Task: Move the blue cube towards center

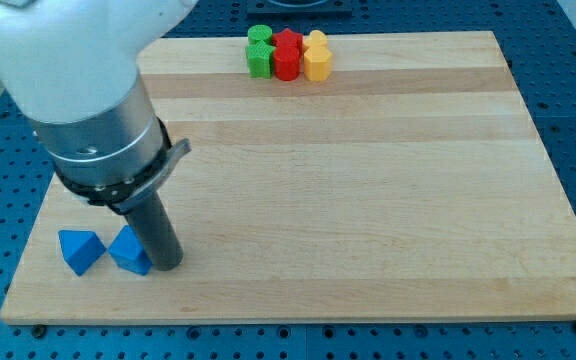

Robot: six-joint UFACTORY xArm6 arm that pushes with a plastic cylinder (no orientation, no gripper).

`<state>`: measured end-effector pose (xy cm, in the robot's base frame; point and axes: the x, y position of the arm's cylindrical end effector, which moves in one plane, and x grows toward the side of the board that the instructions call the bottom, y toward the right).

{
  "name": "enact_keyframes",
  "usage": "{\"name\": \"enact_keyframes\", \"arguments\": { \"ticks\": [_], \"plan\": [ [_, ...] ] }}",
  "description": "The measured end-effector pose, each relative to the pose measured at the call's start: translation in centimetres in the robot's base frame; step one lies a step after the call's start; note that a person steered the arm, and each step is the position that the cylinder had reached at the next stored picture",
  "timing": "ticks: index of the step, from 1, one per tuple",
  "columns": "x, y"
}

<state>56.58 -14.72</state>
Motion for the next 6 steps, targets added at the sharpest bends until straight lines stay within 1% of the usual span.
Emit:
{"name": "enact_keyframes", "arguments": {
  "ticks": [1,2,3,4,5,6],
  "plan": [
    [0.0,-1.0],
    [0.0,-0.3],
    [-0.3,3.7],
    [-1.6,6.2],
    [-3.3,6.5],
    [-3.8,4.2]
  ]
}}
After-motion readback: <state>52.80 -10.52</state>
